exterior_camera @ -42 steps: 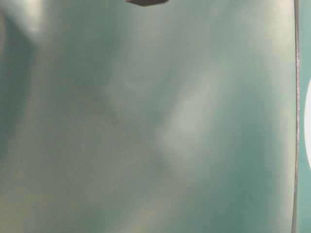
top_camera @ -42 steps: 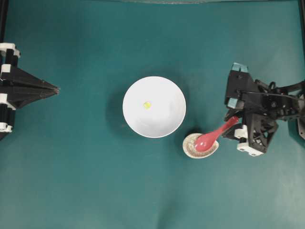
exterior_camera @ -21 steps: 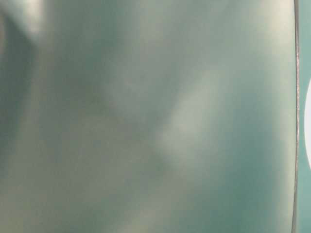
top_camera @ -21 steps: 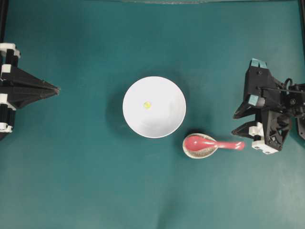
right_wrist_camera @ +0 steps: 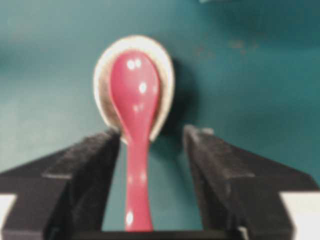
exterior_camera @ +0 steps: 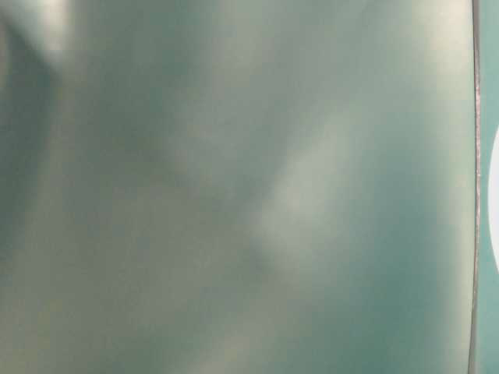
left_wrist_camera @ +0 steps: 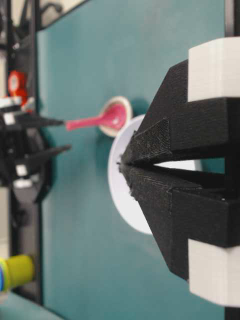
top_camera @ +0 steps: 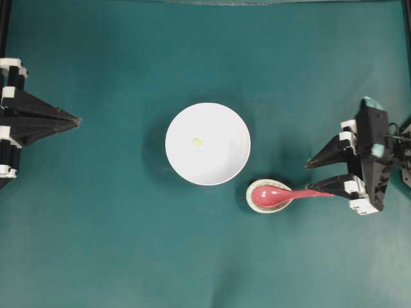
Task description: Scoop the yellow hexagonal prism block from the bowl with a spoon using the right arm.
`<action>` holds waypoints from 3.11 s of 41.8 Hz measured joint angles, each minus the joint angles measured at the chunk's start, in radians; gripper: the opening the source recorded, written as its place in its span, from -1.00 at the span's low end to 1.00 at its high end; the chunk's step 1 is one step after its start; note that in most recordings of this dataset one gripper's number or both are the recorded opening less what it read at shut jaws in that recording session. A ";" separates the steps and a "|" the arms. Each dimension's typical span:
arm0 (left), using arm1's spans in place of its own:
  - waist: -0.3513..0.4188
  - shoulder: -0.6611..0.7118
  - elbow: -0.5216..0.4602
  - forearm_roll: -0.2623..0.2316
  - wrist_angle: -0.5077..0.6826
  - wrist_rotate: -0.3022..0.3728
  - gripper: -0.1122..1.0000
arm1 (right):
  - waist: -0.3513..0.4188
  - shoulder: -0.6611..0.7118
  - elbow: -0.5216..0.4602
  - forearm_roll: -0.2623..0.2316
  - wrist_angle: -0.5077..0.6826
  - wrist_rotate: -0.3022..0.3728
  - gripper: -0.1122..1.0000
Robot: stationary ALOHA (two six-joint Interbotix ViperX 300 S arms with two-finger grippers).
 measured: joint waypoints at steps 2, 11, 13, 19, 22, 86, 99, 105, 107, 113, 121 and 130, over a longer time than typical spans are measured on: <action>0.000 0.002 0.000 0.000 0.000 0.000 -0.78 | 0.006 0.026 0.037 0.005 -0.107 0.002 0.21; 0.000 0.002 0.000 0.000 0.000 -0.002 -0.78 | 0.046 0.204 0.112 0.032 -0.502 -0.002 0.21; 0.000 0.002 0.002 0.002 0.000 -0.003 -0.78 | 0.055 0.252 0.112 0.037 -0.557 -0.002 0.21; 0.000 0.002 0.000 0.000 0.000 -0.003 -0.78 | 0.078 0.377 0.115 0.077 -0.684 -0.011 0.21; 0.000 0.002 0.000 0.002 0.002 -0.005 -0.78 | 0.100 0.431 0.118 0.115 -0.747 -0.023 0.21; 0.000 0.002 0.000 0.000 0.026 -0.005 -0.78 | 0.359 0.634 0.052 0.430 -0.845 -0.163 0.01; 0.000 0.002 0.000 0.000 0.026 -0.005 -0.78 | 0.359 0.618 0.052 0.431 -0.842 -0.166 -0.41; 0.000 0.002 0.000 0.000 0.026 -0.009 -0.78 | 0.357 0.537 0.055 0.430 -0.804 -0.172 -0.41; 0.000 0.002 0.000 0.002 0.026 -0.009 -0.78 | 0.356 0.499 0.057 0.430 -0.779 -0.179 -0.41; 0.000 0.002 0.000 0.002 0.029 -0.012 -0.78 | 0.318 0.370 0.046 0.431 -0.655 -0.239 -0.41; 0.000 0.002 0.002 0.000 0.055 -0.012 -0.78 | 0.201 0.166 -0.026 0.430 -0.353 -0.344 -0.41; 0.000 0.002 0.000 0.002 0.058 -0.008 -0.78 | 0.051 0.014 -0.166 0.430 0.037 -0.410 -0.41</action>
